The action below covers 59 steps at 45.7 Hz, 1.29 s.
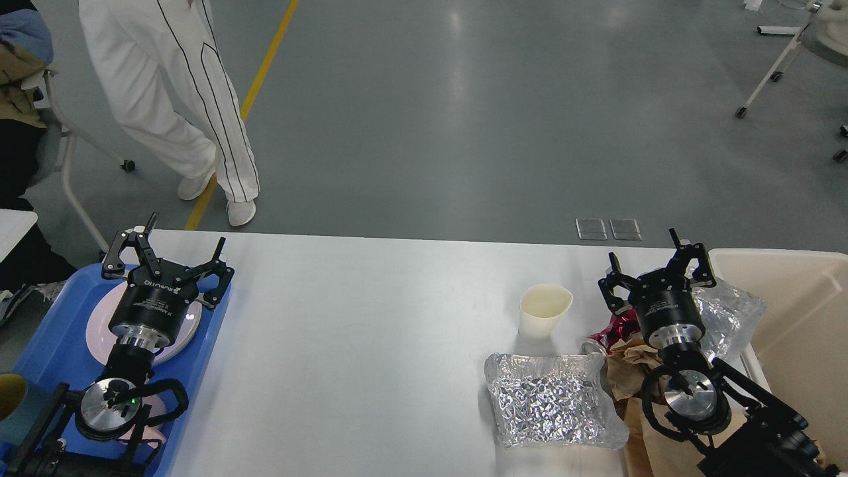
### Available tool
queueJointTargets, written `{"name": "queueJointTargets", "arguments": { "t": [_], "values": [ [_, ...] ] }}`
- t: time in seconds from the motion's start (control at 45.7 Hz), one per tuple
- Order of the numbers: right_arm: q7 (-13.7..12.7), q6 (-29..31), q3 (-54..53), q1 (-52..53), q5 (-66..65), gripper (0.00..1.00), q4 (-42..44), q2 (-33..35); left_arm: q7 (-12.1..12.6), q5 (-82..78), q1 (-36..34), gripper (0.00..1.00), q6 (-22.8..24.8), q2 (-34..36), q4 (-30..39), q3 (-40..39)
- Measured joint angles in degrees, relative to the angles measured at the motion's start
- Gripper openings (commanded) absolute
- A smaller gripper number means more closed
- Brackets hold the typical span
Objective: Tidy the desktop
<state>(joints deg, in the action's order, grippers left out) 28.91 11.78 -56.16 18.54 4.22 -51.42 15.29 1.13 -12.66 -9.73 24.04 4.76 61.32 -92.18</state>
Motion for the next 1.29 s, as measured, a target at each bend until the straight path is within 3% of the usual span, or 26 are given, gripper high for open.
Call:
{"name": "queueJointTargets", "arguments": {
  "t": [0.241, 0.394, 0.876, 1.291],
  "values": [
    [0.0, 0.0, 0.0, 0.0, 0.0, 1.00, 0.0, 0.0, -0.2, 0.2, -1.2, 0.96, 0.1, -0.2, -0.4, 0.6],
    [0.0, 0.0, 0.0, 0.0, 0.0, 1.00, 0.0, -0.1, -0.2, 0.6, -1.2, 0.96, 0.4, -2.0, -4.9, 2.0],
    [0.0, 0.0, 0.0, 0.0, 0.0, 1.00, 0.1, -0.1, -6.7, 0.8, -7.0, 0.96, 8.6, -3.1, -16.9, 3.6],
    [0.0, 0.0, 0.0, 0.0, 0.0, 1.00, 0.1, 0.0, -6.3, 0.8, -6.6, 0.96, 11.4, -2.8, -17.5, 3.9]
  ]
}}
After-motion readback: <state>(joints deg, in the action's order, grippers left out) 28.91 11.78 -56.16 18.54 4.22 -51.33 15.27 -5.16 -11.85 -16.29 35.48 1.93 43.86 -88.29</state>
